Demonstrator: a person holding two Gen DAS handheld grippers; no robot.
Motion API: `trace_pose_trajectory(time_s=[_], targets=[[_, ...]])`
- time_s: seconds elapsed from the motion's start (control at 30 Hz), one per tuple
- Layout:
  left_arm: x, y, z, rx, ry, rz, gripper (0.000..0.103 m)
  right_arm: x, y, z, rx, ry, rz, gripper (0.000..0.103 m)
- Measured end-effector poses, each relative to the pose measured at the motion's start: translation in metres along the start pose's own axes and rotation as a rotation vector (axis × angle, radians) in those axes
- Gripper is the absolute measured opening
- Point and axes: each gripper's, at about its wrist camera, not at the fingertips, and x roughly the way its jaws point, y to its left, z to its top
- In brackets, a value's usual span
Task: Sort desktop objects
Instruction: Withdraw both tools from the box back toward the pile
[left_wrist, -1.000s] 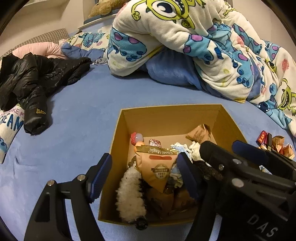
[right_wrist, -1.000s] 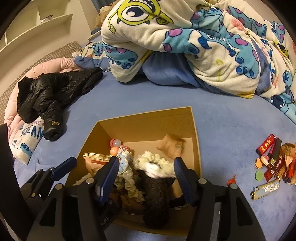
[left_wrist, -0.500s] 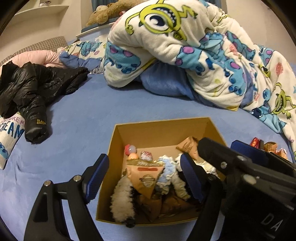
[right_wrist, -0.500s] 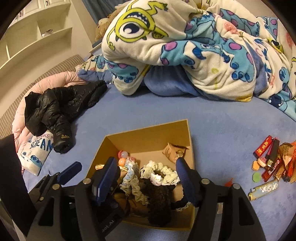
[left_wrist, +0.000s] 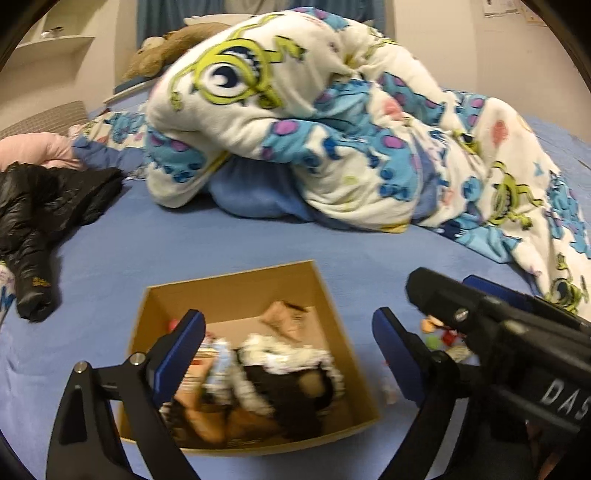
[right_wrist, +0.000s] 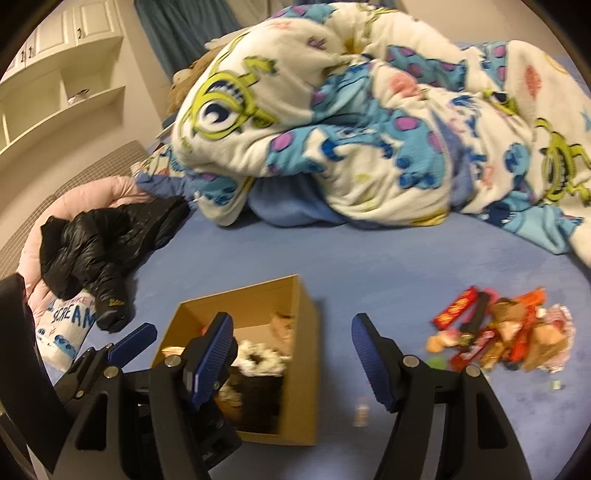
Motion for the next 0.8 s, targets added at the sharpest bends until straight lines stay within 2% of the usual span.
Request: trace_pose_trajectory(time_s=[0.23,0.5,0.8], targets=[[0.006,-0.052,-0.003,0.073,0.012,-0.095,0.096,-0.032,-0.061,-0.005,0.030,-0.026,-0.105,0.069],[0.010,-0.101,-0.008,0.156,0.023,-0.148,0.096,-0.059,-0.145,-0.028,0.092,-0.011,-0.219,0.070],[0.030,-0.139,-0.032,0.200,0.052,-0.207,0.098,-0.074,-0.198,-0.042,0.101,-0.002,-0.291,0.070]])
